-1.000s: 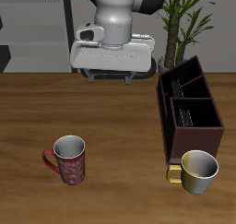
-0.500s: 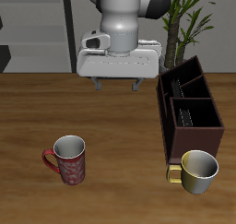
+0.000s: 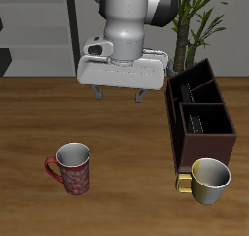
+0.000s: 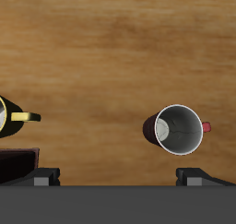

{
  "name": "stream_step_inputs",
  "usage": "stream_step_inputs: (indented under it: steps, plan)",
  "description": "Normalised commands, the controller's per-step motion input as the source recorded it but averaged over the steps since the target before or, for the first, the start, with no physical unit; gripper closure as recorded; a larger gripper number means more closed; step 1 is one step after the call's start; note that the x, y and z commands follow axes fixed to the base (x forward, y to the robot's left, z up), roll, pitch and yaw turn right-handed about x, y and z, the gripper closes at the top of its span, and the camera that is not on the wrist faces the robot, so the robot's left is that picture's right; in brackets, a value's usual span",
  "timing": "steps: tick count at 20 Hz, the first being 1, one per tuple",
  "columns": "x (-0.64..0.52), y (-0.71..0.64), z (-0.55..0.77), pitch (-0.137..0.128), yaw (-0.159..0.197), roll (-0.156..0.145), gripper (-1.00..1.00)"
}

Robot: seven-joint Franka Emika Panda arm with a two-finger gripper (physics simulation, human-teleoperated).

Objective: Place the black book into the left desk caddy's front compartment and place the yellow book into the left desk caddy's right compartment and place the red mug into the left desk caddy's left compartment

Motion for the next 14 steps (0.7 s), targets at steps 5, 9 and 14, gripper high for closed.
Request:
stream_step_inputs:
  steps: [5,9,14]
  plan:
    - [0.00,-0.20,-0.20,0.027,-0.018,-0.018,-1.00]
    - [0.01,-0.35,-0.21,0.013,-0.016,-0.094,-1.00]
    - [-0.09,-0.62,-0.14,0.005,-0.078,-0.185,-1.00]
